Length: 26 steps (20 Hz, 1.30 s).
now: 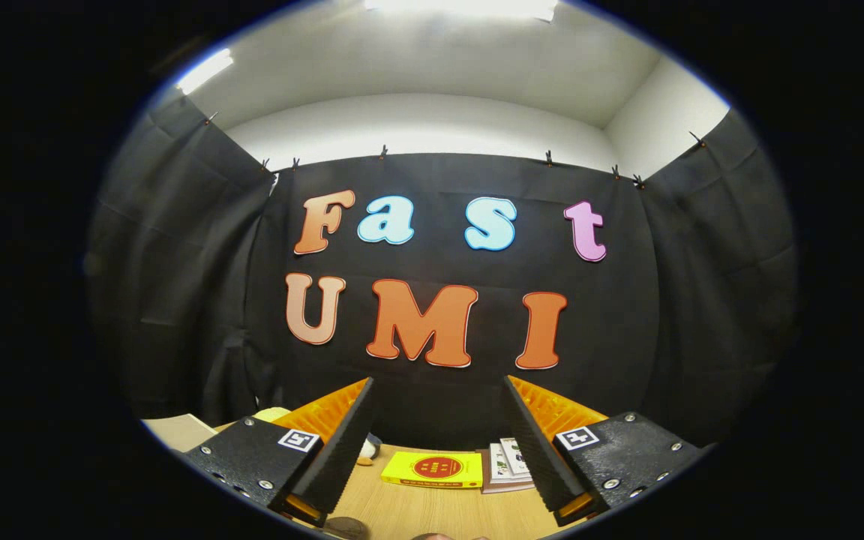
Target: Open the storage box then place both shoes into the box .Put the left shoe in first, then the right shoe, with the right side of both shoes facing outward in a uniform manner.
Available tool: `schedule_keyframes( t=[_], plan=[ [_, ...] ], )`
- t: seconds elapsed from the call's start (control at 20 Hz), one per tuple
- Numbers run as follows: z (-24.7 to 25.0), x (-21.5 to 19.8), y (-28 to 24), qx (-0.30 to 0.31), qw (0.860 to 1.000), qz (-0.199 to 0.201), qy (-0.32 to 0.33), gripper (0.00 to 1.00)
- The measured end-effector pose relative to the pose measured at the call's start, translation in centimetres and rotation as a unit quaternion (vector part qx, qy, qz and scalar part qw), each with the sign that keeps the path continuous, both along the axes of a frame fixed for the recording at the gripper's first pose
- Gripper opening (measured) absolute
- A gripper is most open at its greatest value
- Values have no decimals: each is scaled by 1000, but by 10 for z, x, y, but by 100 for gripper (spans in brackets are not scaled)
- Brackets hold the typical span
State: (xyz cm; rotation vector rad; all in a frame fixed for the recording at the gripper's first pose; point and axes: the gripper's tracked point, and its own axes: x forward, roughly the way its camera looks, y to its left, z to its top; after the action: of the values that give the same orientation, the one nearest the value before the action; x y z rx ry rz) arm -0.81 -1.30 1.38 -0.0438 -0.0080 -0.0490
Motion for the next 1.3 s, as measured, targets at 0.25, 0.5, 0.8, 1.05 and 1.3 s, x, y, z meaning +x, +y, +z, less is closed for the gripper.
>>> schedule_keyframes(
  t=[0.25,0.5,0.8,1.05,1.3],
  plan=[
    [4,-3,-3,-1,1000,-5,-3,99],
    [-10,-1,10,21,999,14,21,99],
    [-52,1,51,61,992,63,86,99],
    [-104,-4,112,136,964,139,183,99],
    [-161,-24,178,238,897,201,313,98]
  ],
)
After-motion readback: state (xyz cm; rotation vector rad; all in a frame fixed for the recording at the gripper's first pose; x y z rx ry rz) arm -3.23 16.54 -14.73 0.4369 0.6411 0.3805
